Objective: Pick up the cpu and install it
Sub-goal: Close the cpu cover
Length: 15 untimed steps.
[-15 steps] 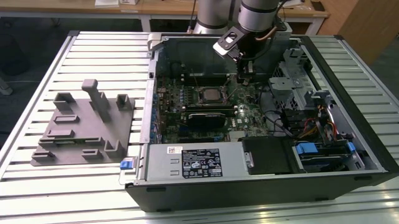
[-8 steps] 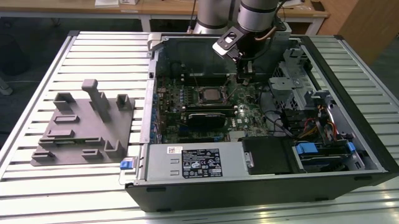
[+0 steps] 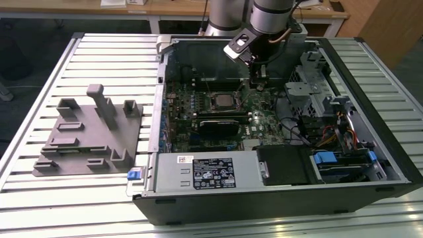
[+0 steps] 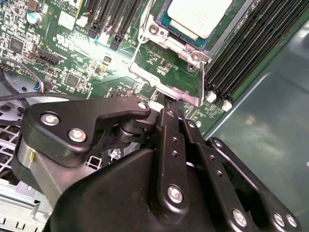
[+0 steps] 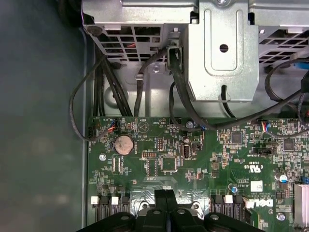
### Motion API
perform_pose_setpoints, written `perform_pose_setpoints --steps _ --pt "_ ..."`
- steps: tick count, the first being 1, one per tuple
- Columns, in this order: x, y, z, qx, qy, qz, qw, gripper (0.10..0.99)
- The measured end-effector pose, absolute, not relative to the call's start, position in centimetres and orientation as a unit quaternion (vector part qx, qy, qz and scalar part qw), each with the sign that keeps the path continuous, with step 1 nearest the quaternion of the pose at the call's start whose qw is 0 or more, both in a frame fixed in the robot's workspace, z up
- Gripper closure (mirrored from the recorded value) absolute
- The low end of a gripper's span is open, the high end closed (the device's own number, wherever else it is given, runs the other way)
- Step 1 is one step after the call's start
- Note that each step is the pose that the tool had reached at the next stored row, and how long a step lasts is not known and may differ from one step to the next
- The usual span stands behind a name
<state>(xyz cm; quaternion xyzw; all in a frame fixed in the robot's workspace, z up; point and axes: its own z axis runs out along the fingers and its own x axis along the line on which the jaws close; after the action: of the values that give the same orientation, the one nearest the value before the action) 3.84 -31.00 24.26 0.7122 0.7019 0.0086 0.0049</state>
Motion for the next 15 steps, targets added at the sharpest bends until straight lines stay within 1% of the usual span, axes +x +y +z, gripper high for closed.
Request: perform_pose_setpoints --steps 15 --pt "2.5 -31.2 24.2 0.712 0.702 0.009 0.005 0.98"
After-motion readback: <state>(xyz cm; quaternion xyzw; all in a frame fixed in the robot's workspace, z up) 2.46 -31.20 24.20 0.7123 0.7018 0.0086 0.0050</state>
